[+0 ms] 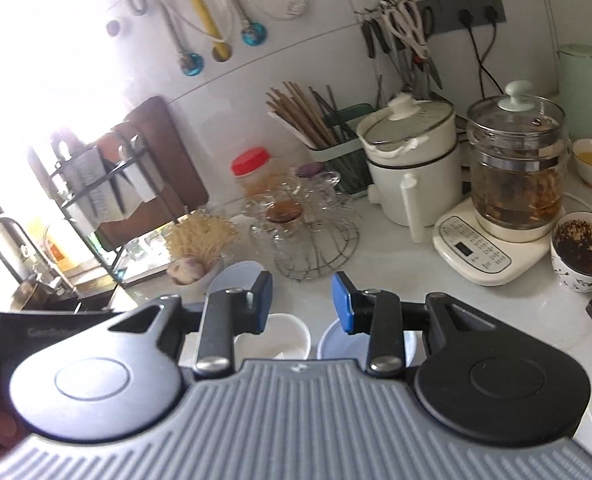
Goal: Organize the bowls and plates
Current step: 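Move the left gripper to the plastic bowl beside the noodle bowl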
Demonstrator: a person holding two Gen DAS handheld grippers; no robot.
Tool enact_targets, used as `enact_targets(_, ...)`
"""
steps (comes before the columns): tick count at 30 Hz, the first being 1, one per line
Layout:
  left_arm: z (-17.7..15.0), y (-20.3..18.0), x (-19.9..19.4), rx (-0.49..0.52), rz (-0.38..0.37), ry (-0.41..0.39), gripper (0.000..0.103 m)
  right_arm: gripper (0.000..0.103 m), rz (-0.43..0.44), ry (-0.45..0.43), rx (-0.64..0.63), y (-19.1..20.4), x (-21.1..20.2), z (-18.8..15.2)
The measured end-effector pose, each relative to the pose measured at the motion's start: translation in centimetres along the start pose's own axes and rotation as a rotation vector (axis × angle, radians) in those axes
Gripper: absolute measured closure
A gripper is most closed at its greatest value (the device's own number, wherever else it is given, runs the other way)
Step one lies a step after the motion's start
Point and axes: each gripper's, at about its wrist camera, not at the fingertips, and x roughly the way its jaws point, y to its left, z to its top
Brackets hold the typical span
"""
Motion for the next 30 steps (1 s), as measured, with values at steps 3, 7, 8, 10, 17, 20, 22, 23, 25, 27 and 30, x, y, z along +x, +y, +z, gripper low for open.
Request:
enact_targets(3, -0.4, 0.3, -0.5, -0.002, 0.012, -0.007, 0.057, 0.066, 0.003, 0.015, -0.006, 0.7, 0.1, -0.6)
enact_targets(7, -1.2, 0.8, -0.6, -0.011, 0.036, 0.003, 0.057, 0.066, 0.010, 0.040, -0.041, 1.6, 0.2, -1.2)
enact_targets(8, -1.4, 0.9, -0.6, -0.014, 0.043, 0.005, 0.057, 0.066, 0.013, 0.044, -0.042, 1.7, 0.2, -1.3)
enact_targets(10, -1.8, 1.2, -0.8, -0.027, 0.050, 0.009, 0.057, 0.066, 0.016, 0.054, -0.041, 1.8, 0.3, -1.7)
enact_targets(17, -3.0, 2.5, -0.6, -0.096, 0.095, 0.037, 0.057, 0.066, 0.025, 0.139, -0.069, 2.3, 1.5, -2.6)
enact_targets(20, -3.3, 2.9, -0.7, -0.101, 0.124, 0.044, 0.057, 0.066, 0.035, 0.154, -0.074, 2.4, 1.7, -3.0)
enact_targets(22, -3.5, 3.3, -0.8, -0.116, 0.136, 0.054, 0.057, 0.066, 0.046, 0.167, -0.069, 2.6, 1.9, -3.3)
enact_targets(23, -3.6, 3.5, -0.8, -0.121, 0.143, 0.057, 0.057, 0.066, 0.053, 0.173, -0.066, 2.6, 2.0, -3.4)
enact_targets(25, -3.8, 3.8, -0.8, -0.134, 0.152, 0.066, 0.057, 0.066, 0.066, 0.185, -0.066, 2.7, 2.3, -3.5)
enact_targets(27, -3.9, 4.2, -0.7, -0.144, 0.156, 0.073, 0.057, 0.066, 0.069, 0.188, -0.067, 2.8, 2.5, -3.5)
enact_targets(30, -3.9, 4.6, -0.6, -0.146, 0.164, 0.072, 0.057, 0.066, 0.067, 0.187, -0.075, 3.0, 2.8, -3.5)
